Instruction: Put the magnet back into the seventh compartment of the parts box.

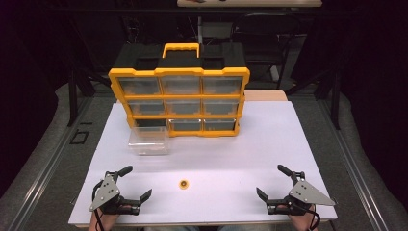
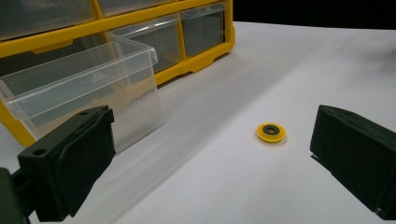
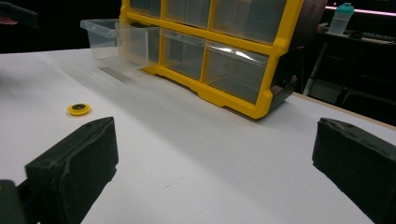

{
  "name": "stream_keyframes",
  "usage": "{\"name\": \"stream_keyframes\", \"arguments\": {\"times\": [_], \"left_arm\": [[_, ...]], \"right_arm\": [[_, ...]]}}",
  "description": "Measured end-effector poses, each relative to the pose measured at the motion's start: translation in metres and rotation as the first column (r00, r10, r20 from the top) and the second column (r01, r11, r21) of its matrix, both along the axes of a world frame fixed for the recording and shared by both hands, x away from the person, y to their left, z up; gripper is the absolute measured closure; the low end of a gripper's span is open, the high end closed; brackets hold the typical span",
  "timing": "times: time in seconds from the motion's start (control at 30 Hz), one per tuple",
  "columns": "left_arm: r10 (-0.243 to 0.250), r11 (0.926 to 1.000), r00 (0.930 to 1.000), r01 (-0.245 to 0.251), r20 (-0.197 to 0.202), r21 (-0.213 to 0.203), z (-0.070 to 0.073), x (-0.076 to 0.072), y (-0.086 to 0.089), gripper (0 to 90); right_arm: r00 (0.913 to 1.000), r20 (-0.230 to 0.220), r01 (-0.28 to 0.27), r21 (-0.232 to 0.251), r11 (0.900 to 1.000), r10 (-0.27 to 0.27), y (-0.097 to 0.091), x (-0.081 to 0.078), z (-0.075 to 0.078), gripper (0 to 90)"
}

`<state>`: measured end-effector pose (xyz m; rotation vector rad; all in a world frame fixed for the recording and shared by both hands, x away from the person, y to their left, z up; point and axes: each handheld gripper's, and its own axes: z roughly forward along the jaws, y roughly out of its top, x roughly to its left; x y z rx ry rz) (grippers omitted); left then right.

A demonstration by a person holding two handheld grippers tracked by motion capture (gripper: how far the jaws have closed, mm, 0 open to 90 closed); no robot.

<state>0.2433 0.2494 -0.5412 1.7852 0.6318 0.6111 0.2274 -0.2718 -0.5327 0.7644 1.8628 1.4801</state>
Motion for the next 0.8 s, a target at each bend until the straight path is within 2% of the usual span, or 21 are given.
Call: {"name": "stream_keyframes", "arguments": {"times": [0.17,0.23,0.27,0.4,0.5,0.73,0.8], "left_arm": [[0.004,1.0,1.0,-0.004,0.0,0.004,0.001,0.001,-0.002,0.0],[0.0,1.0,0.9999,0.0,-0.011,0.0,0.0,0.003,-0.004,0.0],[-0.006,1.0,0.9995,0.006,-0.03,0.007,-0.001,0.004,-0.006,0.0],[-0.014,0.9998,0.9993,0.014,-0.034,0.01,-0.001,0.004,-0.01,0.0],[-0.032,0.9992,0.9993,0.032,-0.022,0.023,0.001,0.005,-0.016,0.0],[-0.043,0.9988,0.9979,0.044,-0.047,0.022,0.003,0.011,-0.021,0.0],[-0.05,0.9981,0.9973,0.052,-0.053,0.034,0.005,0.014,-0.026,0.0]], "right_arm": [[1.0,0.002,0.0,0.003,1.0,0.0,0.0,0.001,0.0,0.0],[1.0,0.003,-0.001,0.005,1.0,0.001,-0.001,0.002,0.0,0.0],[1.0,-0.008,-0.001,0.013,0.9999,0.001,0.0,0.003,-0.001,0.0],[0.9998,-0.02,-0.005,0.012,0.9999,0.005,0.0,0.003,-0.001,0.0],[1.0,-0.006,-0.003,0.001,1.0,0.003,0.002,0.001,0.001,0.0],[0.9998,-0.018,-0.006,-0.007,1.0,0.006,0.003,0.003,0.0,0.0],[0.9998,-0.02,-0.006,-0.006,1.0,0.006,0.003,0.003,-0.001,0.0]]}}
